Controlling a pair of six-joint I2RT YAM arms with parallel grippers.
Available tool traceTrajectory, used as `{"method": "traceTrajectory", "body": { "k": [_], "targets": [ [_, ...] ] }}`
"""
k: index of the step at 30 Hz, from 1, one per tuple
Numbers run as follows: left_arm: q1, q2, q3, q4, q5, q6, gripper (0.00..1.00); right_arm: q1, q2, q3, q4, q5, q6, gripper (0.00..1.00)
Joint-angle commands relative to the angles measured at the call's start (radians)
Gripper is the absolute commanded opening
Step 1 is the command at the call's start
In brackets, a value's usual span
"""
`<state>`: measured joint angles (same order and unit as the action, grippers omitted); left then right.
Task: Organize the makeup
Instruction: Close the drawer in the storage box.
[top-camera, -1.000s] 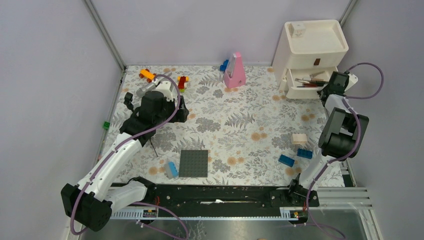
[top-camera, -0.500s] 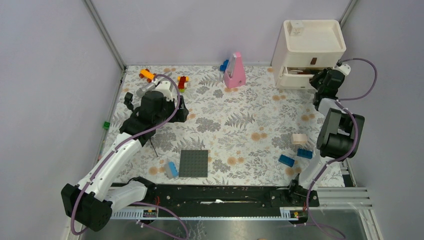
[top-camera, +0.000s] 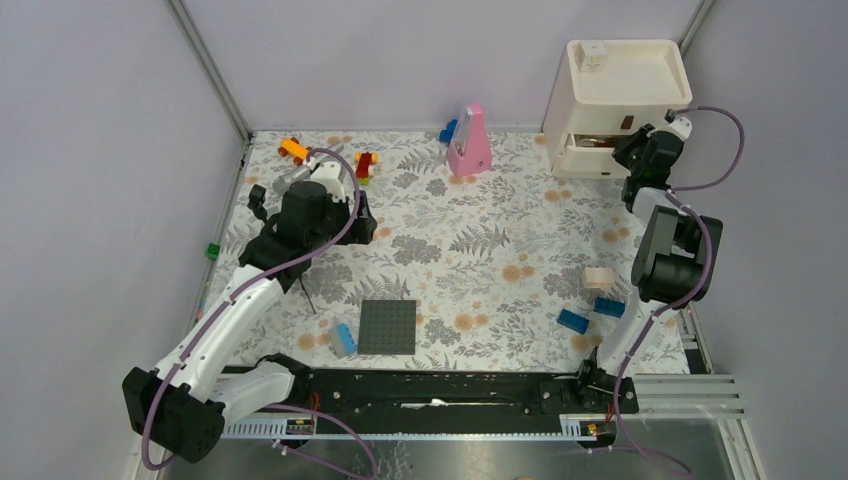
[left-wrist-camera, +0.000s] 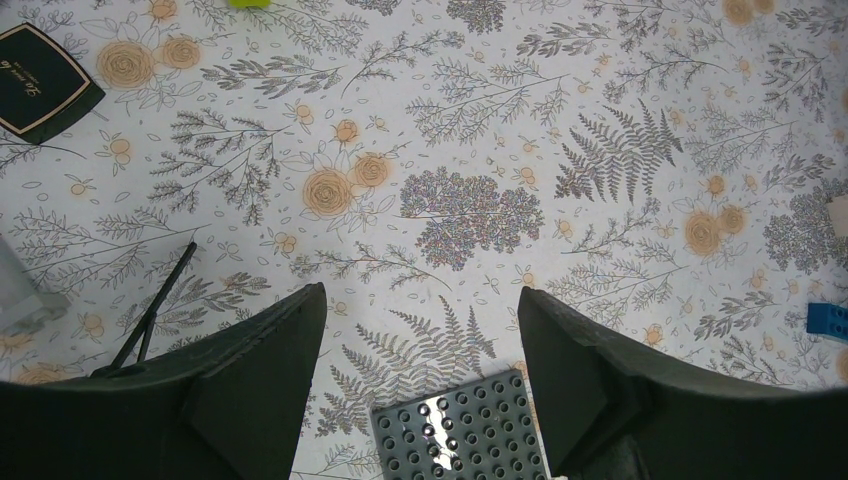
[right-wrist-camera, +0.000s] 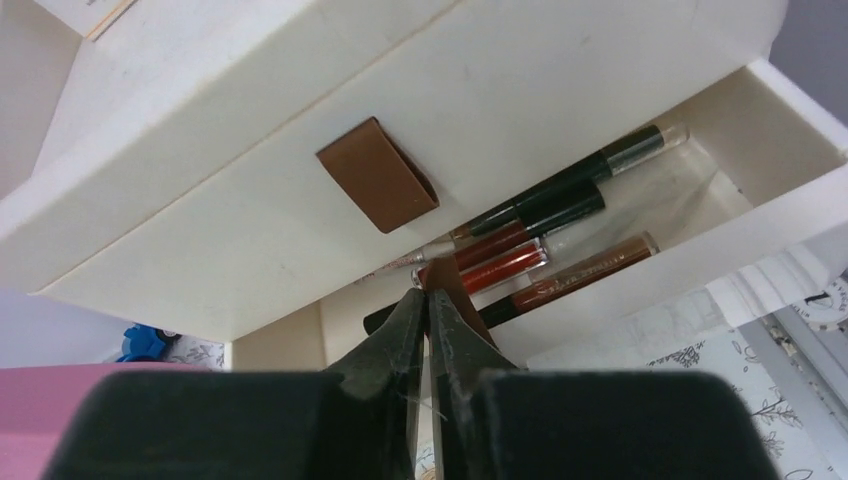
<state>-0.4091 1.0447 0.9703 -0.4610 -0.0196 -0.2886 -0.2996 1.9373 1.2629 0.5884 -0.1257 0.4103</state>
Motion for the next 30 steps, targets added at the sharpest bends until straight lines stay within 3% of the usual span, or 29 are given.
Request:
{"method": "traceTrajectory", "body": {
  "k": [1,3,5,9,12,17,20,23,30],
  "targets": [
    [0.009,0.003,0.007,0.044,0.01,-0.004,0.76,0.014,-0.058,-0.013,0.091,-0.025,-0.036,0.23],
    [0.009,0.003,0.006,0.044,0.012,-0.005,0.76,0.014,-0.085,-0.024,0.086,-0.026,-0.051,0.44],
    [0.01,0.003,0.007,0.043,0.012,-0.004,0.76,0.014,-0.118,-0.041,0.084,-0.022,-0.063,0.56],
    [0.01,0.0,0.006,0.044,0.012,-0.005,0.76,0.014,-0.211,-0.119,0.118,0.018,-0.064,0.72],
    [0.01,0.0,0.007,0.044,0.015,-0.006,0.76,0.014,-0.264,-0.165,0.099,0.062,-0.065,0.75],
    [0.01,-0.003,0.007,0.042,0.015,-0.006,0.76,0.014,-0.28,-0.176,-0.055,0.118,-0.068,0.54],
    [0.01,-0.003,0.005,0.043,0.015,-0.006,0.76,0.012,-0.254,-0.162,-0.157,0.208,-0.047,0.33],
    [0.01,-0.003,0.005,0.043,0.015,-0.006,0.76,0.008,-0.215,-0.144,-0.192,0.192,-0.024,0.22],
    [0.01,-0.003,0.004,0.042,0.015,-0.006,0.76,0.007,-0.058,0.012,-0.238,0.129,0.021,0.1]
  ]
}}
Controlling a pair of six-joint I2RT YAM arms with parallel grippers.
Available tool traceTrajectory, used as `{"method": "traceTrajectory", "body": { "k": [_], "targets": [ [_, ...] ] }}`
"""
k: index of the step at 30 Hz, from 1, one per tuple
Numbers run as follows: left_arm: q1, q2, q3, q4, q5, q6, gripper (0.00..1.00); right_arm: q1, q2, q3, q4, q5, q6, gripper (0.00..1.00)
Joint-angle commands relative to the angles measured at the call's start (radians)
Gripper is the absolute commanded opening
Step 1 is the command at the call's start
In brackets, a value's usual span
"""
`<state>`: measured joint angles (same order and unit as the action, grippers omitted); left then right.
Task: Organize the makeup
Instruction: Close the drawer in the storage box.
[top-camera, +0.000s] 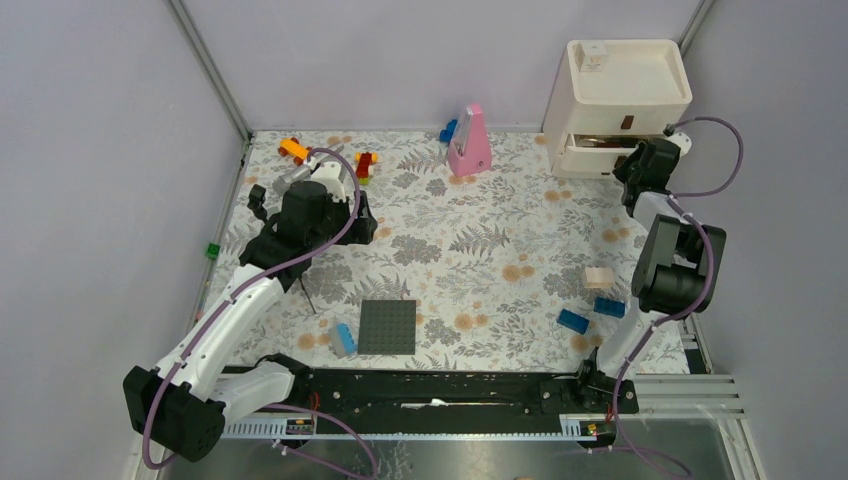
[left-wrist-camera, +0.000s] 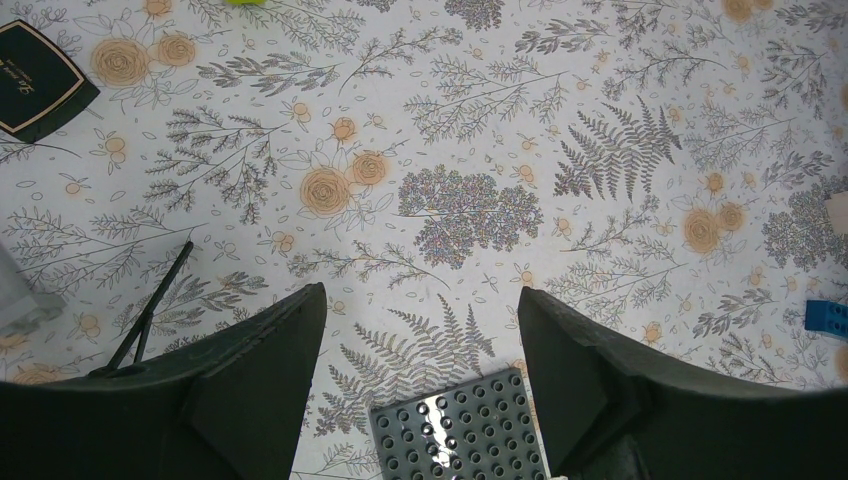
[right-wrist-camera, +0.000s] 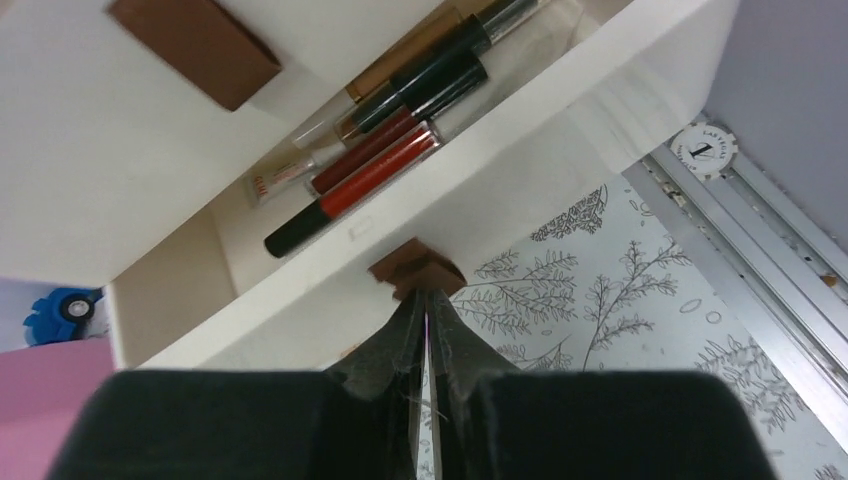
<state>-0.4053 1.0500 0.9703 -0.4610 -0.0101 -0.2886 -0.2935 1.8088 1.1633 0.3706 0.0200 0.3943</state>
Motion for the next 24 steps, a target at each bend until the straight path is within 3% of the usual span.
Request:
{"method": "traceTrajectory", "body": {
  "k": [1,7,15,17,20,24],
  "targets": [
    [0.006,-0.007,0.004,0.042,0.006,-0.006,0.76,0.001,0.111,0.145,-0.031,-0.03,0.046,0.09],
    [0.006,-0.003,0.005,0.042,0.006,-0.004,0.76,0.001,0.245,0.288,0.066,-0.2,0.09,0.07],
    [0.006,-0.004,0.004,0.043,-0.002,-0.003,0.76,0.001,0.321,0.366,0.113,-0.274,0.128,0.13],
    [0.006,-0.006,0.004,0.043,-0.002,-0.003,0.76,0.001,0.279,0.303,0.133,-0.252,0.118,0.2],
    [0.006,-0.005,0.004,0.042,-0.001,-0.003,0.76,-0.002,0.207,0.192,0.15,-0.202,0.112,0.38],
    [0.007,-0.004,0.004,0.042,0.004,-0.004,0.76,-0.013,0.192,0.156,0.073,-0.205,0.128,0.43]
  ]
}}
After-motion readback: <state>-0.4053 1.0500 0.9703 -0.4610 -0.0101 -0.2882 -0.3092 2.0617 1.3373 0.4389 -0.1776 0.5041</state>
